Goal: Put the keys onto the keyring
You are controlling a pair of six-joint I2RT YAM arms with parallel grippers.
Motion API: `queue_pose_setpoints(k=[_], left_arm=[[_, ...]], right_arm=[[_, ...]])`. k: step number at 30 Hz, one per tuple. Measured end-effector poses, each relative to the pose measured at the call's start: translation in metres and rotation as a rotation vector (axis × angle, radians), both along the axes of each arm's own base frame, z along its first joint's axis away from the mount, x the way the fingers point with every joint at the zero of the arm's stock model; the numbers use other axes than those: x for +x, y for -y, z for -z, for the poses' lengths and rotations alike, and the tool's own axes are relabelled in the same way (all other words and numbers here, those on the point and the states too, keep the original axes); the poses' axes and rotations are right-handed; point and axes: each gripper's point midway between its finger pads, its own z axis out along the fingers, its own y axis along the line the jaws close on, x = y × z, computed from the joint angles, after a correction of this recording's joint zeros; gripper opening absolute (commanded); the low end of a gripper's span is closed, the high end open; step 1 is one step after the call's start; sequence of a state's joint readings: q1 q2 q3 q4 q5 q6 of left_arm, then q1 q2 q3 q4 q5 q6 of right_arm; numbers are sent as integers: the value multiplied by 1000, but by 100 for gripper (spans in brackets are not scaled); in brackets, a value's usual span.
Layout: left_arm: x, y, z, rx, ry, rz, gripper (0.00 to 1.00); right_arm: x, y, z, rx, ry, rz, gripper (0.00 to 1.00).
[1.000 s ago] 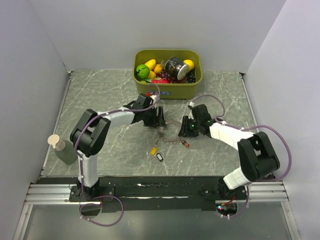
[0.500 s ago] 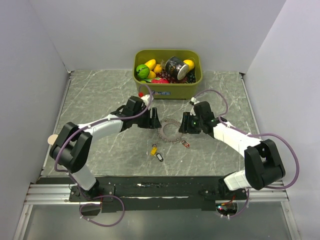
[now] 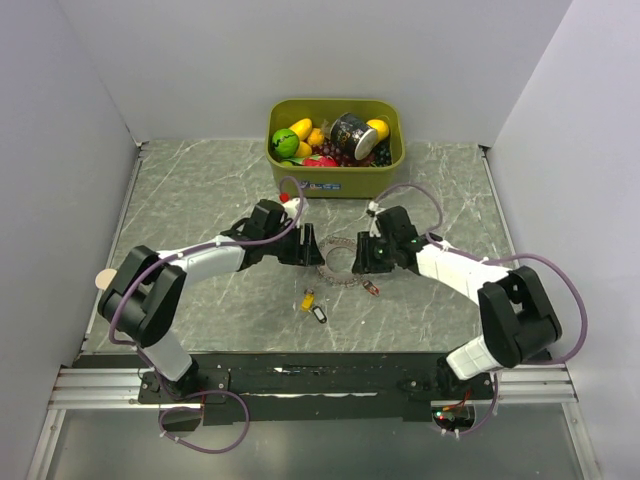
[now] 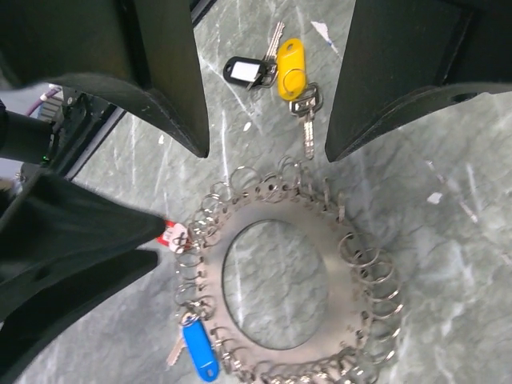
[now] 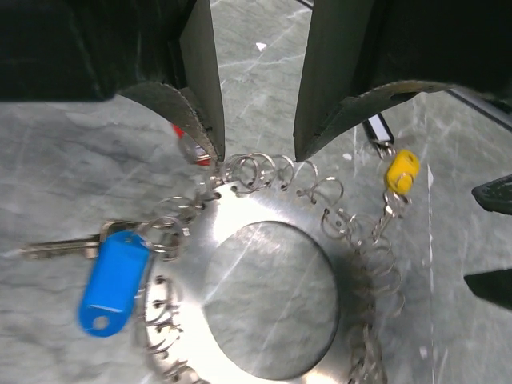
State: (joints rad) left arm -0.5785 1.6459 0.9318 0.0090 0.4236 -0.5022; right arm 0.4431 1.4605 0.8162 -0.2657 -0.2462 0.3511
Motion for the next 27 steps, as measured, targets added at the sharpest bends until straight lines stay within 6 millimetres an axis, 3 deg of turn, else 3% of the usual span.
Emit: queue_pose_setpoints(k=[8, 12, 21, 27], left_arm=[[-7, 12, -5, -38, 0, 42, 63], [-11, 17, -4, -49, -7, 65, 60], [-16, 23, 13, -49, -54, 82, 57], [-18, 26, 17, -64, -62, 86, 56]], right_arm=[[2, -40, -11, 39, 11, -137, 47], [4, -51, -7, 69, -16, -166, 46], [3, -60, 15, 85, -99, -190, 45], [5, -63, 12, 89, -107, -195, 45]])
